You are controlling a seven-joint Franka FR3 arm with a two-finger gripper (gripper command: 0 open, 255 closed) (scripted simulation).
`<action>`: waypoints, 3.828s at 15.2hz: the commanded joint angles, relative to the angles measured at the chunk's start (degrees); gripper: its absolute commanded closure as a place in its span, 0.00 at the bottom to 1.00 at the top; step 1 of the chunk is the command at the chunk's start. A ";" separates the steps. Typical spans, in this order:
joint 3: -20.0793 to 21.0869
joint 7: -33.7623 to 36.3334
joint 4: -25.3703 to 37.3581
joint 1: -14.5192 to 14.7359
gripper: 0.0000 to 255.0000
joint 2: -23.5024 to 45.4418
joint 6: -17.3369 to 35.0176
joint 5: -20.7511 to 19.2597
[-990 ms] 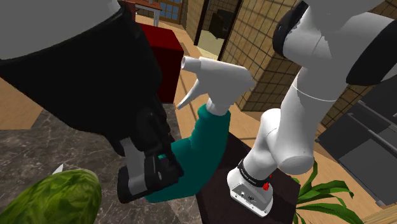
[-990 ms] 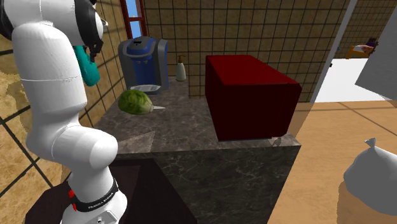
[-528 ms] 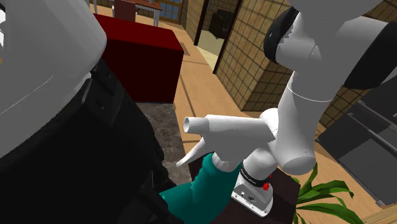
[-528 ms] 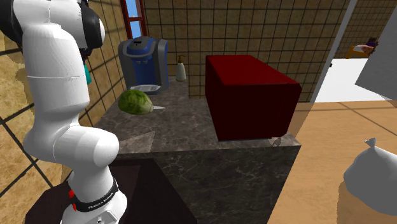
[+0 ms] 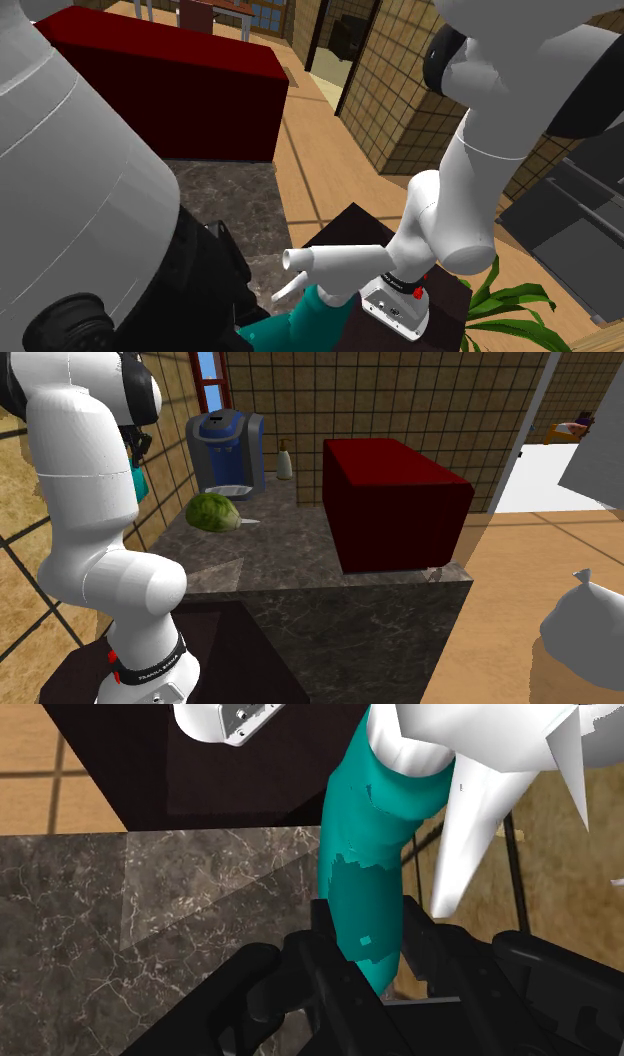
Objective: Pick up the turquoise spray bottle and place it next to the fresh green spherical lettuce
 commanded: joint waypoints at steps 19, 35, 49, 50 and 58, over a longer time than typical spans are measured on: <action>-0.50 -2.22 -15.71 -0.65 1.00 -0.34 15.29 -0.58; -1.09 -2.13 -23.89 -0.02 1.00 3.54 26.67 -2.72; -1.96 -1.38 -27.49 0.86 1.00 7.86 33.91 -5.01; -1.96 -1.38 -27.49 0.86 1.00 7.86 33.91 -5.01; -1.92 -1.45 -27.95 0.78 0.00 7.64 34.17 -4.91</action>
